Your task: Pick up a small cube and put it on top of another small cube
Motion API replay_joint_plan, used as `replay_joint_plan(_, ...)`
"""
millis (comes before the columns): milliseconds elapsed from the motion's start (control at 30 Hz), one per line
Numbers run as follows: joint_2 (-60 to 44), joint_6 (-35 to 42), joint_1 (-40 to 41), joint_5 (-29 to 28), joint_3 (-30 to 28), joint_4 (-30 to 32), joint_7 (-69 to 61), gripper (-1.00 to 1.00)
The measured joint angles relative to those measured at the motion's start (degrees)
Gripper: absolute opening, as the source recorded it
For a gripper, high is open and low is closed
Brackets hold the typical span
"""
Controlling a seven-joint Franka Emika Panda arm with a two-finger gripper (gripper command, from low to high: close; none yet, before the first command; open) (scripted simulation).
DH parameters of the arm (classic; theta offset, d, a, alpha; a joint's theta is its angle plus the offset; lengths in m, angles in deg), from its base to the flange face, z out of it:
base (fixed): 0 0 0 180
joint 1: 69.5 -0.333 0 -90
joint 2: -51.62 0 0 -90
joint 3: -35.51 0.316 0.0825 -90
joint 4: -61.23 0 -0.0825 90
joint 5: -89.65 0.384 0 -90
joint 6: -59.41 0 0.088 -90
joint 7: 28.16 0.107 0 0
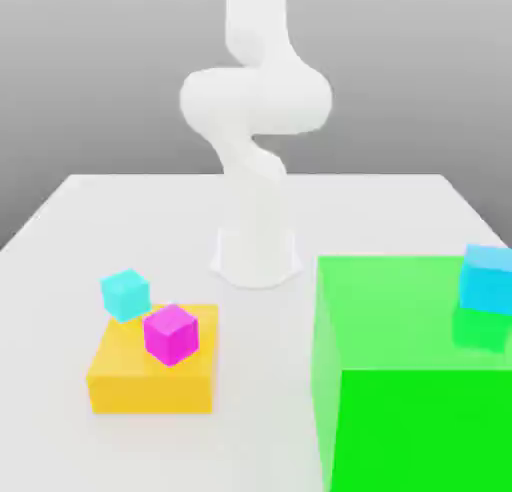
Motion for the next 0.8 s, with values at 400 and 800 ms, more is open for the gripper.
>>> replay_joint_plan(400,-19.2,-3.9,-3.7,1.3,19.3,3.5,22.4,0.0)
replay_joint_plan(800,-41.8,-9.6,-8.7,-17.0,40.0,8.8,61.2,0.0)
